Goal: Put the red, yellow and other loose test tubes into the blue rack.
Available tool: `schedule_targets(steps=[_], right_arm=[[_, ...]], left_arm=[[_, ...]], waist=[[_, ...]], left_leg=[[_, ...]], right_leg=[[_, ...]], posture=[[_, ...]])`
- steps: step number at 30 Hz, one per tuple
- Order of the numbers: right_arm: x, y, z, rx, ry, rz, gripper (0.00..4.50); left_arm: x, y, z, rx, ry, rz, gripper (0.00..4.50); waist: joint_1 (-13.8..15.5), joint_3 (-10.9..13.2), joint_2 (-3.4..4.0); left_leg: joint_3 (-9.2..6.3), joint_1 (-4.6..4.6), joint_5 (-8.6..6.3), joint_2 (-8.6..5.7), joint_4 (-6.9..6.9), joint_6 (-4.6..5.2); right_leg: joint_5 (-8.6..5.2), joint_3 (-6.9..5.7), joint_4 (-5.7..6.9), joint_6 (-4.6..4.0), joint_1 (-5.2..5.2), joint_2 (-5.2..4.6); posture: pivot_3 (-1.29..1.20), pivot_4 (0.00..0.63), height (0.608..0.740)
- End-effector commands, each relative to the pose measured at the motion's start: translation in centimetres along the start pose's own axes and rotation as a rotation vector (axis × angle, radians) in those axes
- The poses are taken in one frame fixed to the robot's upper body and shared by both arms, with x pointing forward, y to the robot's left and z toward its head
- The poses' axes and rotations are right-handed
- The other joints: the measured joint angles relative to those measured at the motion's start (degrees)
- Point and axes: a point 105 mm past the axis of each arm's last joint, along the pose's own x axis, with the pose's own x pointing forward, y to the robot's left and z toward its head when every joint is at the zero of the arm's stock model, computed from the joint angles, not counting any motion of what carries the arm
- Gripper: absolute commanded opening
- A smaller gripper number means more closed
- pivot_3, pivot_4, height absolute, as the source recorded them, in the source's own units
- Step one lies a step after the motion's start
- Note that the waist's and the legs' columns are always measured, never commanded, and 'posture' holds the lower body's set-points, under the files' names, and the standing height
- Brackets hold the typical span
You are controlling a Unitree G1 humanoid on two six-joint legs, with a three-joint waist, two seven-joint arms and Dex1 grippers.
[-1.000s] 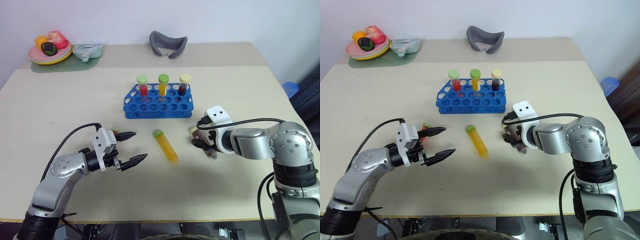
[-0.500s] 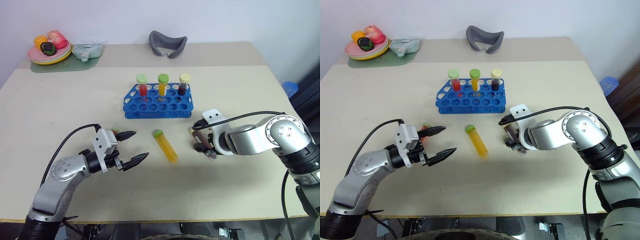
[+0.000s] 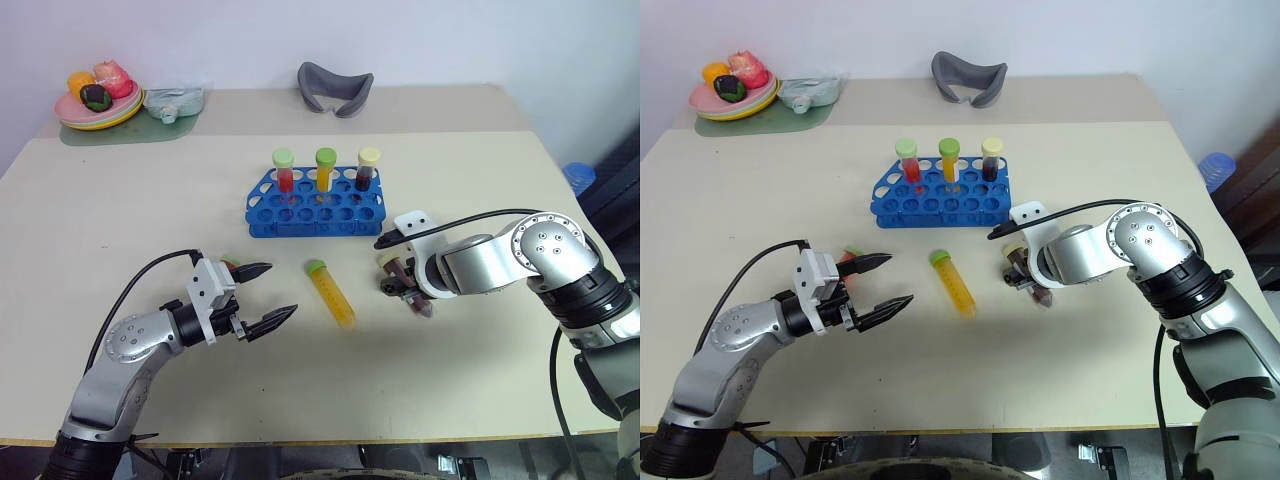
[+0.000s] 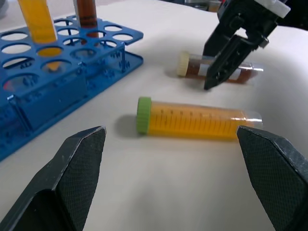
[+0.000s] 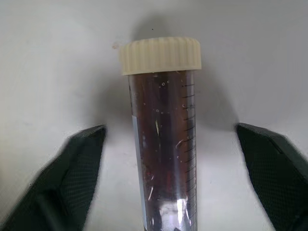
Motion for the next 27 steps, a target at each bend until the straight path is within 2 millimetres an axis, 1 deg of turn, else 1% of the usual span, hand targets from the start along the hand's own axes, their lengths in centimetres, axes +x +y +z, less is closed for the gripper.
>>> schedule_targets(steps=[1,4,13,15,17,18,19,21,23,25,26,27], right_arm=[[0.5,0.2,-0.6,-0.023,0.035,-0.002,2.67],[0.5,0.2,-0.4,-0.024,0.033,-0.003,1.22],[-0.2,0.7,0.5,-0.028,-0.016,0.014,1.22],[-1.1,1.5,1.5,-0.052,-0.075,0.042,1.22],[-3.3,2.9,3.8,-0.111,-0.263,0.099,1.22],[-4.4,3.2,4.8,-0.132,-0.369,0.110,1.22],[-5.5,3.4,6.0,-0.149,-0.504,0.109,1.22],[-7.3,3.5,7.6,-0.171,-0.728,0.129,1.22],[-7.9,3.0,8.5,-0.149,-0.879,0.142,1.22],[-8.3,2.3,9.5,-0.131,-1.025,0.112,1.22],[-8.3,2.1,9.8,-0.116,-1.082,0.107,1.22],[-7.9,1.7,10.1,-0.104,-1.118,0.074,1.22]], left_arm=[[-0.1,-0.2,0.5,0.028,-0.026,0.000,4.50],[-0.2,-0.2,0.5,0.029,-0.027,0.000,4.50],[-0.3,0.3,0.7,0.034,-0.024,0.007,4.50],[-0.3,0.7,0.9,0.037,-0.029,0.024,4.50],[-0.8,1.7,1.5,0.039,-0.050,0.086,4.50],[-1.0,2.2,1.7,0.037,-0.060,0.119,4.50],[-1.4,2.7,2.0,0.031,-0.070,0.153,4.50],[-1.8,3.4,2.3,0.016,-0.090,0.197,4.50],[-1.8,3.5,2.8,-0.001,-0.112,0.213,4.50],[-1.5,3.4,3.1,-0.008,-0.122,0.207,4.50],[-1.3,3.3,3.2,-0.009,-0.123,0.202,4.50],[-1.1,3.2,3.3,-0.011,-0.124,0.198,4.50]], waist=[[0.0,0.0,0.00],[0.2,0.0,0.00],[0.1,0.0,-0.01],[0.0,0.0,0.00],[0.0,0.0,0.08],[0.0,0.0,0.09],[0.1,0.0,0.10],[0.3,0.0,0.10],[0.5,0.0,0.08],[0.7,0.0,0.01],[0.6,0.0,0.03],[0.5,0.0,0.03]], left_leg=[[0.00,0.00,0.00,0.00,0.00,0.00],[0.00,-0.01,0.00,0.00,-0.01,0.00],[0.00,-0.01,0.00,0.00,-0.01,0.00],[0.00,-0.01,0.00,0.00,-0.01,0.00],[0.00,-0.10,0.00,0.00,0.00,0.00],[-0.01,-0.30,0.00,0.00,0.01,0.00],[-0.03,-0.48,0.01,0.01,0.03,0.00],[-0.10,-0.72,0.01,0.02,0.04,-0.01],[-0.16,-0.74,0.01,0.01,0.00,0.00],[-0.17,-0.74,0.01,-0.03,0.02,-0.01],[-0.14,-0.74,0.01,-0.05,0.04,-0.01],[-0.11,-0.73,0.01,-0.06,0.09,-0.01]], right_leg=[[0.00,0.00,0.00,0.00,0.00,0.00],[0.00,0.00,-0.02,0.00,0.00,-0.01],[0.00,0.00,-0.02,0.00,0.00,0.00],[0.00,0.00,-0.02,0.00,-0.01,0.00],[0.00,0.00,0.00,0.00,-0.10,0.00],[0.00,0.00,0.05,0.00,-0.33,0.01],[0.01,0.00,0.11,0.01,-0.53,0.03],[0.01,-0.06,0.12,0.02,-0.78,0.04],[0.01,-0.17,-0.02,0.02,-0.71,-0.01],[0.01,-0.24,-0.12,0.02,-0.59,-0.09],[0.01,-0.23,-0.12,0.03,-0.57,-0.12],[0.02,-0.20,-0.08,0.04,-0.58,-0.12]], posture=[[0.00,0.150,0.740],[0.00,0.150,0.740],[0.00,0.150,0.740],[0.00,0.150,0.740],[0.00,0.150,0.740],[0.00,0.150,0.740],[0.00,0.150,0.740],[0.00,0.150,0.740],[0.00,0.150,0.740],[0.00,0.150,0.740],[0.00,0.150,0.740],[0.00,0.150,0.740]])
